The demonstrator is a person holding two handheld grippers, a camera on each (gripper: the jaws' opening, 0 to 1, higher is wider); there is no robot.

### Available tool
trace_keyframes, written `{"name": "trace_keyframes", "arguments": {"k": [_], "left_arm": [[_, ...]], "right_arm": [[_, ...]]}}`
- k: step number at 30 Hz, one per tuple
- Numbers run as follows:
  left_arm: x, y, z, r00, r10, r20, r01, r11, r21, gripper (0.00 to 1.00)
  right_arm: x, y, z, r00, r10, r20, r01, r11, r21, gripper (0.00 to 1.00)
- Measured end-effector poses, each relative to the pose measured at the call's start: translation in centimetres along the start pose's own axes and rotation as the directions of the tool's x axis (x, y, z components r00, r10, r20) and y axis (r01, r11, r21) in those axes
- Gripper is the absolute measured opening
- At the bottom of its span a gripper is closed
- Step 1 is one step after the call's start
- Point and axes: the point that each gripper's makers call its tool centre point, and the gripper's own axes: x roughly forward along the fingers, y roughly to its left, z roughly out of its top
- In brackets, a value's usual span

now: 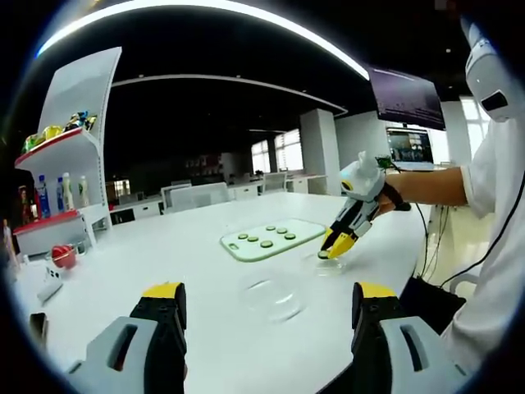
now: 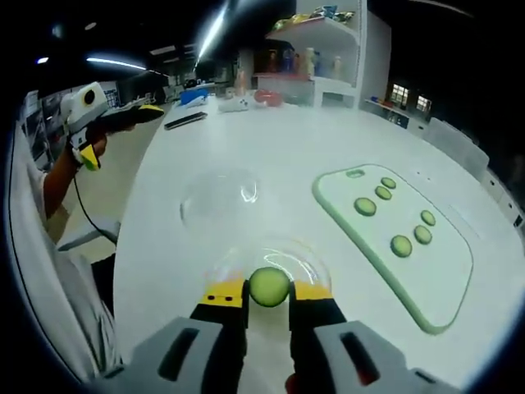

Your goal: Open the petri dish lid, add cucumber slices into the petri dish, and close the lid

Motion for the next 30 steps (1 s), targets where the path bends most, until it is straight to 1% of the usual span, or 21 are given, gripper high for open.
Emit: {"name": "trace_keyframes", "arguments": {"k": [5, 8, 10, 13, 17, 19, 21, 23, 24, 26, 30], "left_arm": [[0.0, 0.0, 0.0, 1.0, -0.001, 0.003, 0.001, 1.0, -0.001, 0.83], [-0.1, 0.0, 0.0, 1.0, 0.001, 0.004, -0.001, 1.0, -0.001, 0.82], [-0.1, 0.0, 0.0, 1.0, 0.001, 0.004, -0.001, 1.0, -0.003, 0.82], [-0.2, 0.0, 0.0, 1.0, 0.001, 0.005, -0.001, 1.0, -0.005, 0.82], [-0.2, 0.1, 0.0, 1.0, 0.002, 0.005, -0.002, 1.0, -0.004, 0.82], [-0.2, 0.0, 0.1, 1.0, 0.002, 0.006, -0.002, 1.0, -0.004, 0.82], [-0.2, 0.0, 0.1, 1.0, 0.003, 0.009, -0.003, 1.0, -0.005, 0.82], [-0.2, 0.1, 0.1, 1.0, 0.006, 0.011, -0.006, 1.0, -0.007, 0.82], [-0.3, 0.2, 0.1, 1.0, 0.01, 0.014, -0.01, 1.0, -0.01, 0.82], [-0.3, 0.4, 0.2, 1.0, 0.016, 0.023, -0.015, 1.0, -0.018, 0.82], [-0.4, 0.8, 0.3, 0.999, 0.028, 0.036, -0.027, 0.999, -0.027, 0.82]], "right_arm": [[0.3, 0.1, -0.2, 1.0, 0.012, -0.002, -0.012, 1.0, -0.003, 0.2], [0.4, 0.2, -0.5, 1.0, 0.014, -0.008, -0.014, 1.0, -0.008, 0.24], [0.4, 0.2, -0.3, 1.0, 0.013, 0.0, -0.013, 1.0, -0.01, 0.25], [0.0, 0.1, 0.3, 1.0, 0.009, 0.022, -0.009, 1.0, -0.004, 0.25], [-0.9, -0.2, 1.7, 0.998, -0.004, 0.063, 0.004, 1.0, -0.003, 0.25], [-1.1, -0.3, 2.0, 0.997, -0.005, 0.073, 0.005, 1.0, -0.006, 0.27], [-1.6, -1.0, 2.4, 0.994, -0.035, 0.107, 0.035, 0.999, 0.002, 0.28], [-1.8, -1.3, 2.5, 0.991, -0.048, 0.121, 0.047, 0.999, 0.01, 0.28], [-2.2, -1.7, 2.9, 0.987, -0.063, 0.15, 0.059, 0.998, 0.033, 0.29], [-2.6, -2.1, 3.2, 0.98, -0.087, 0.178, 0.079, 0.996, 0.051, 0.3], [-3.9, -2.9, 4.0, 0.956, -0.147, 0.252, 0.128, 0.988, 0.092, 0.33]]}}
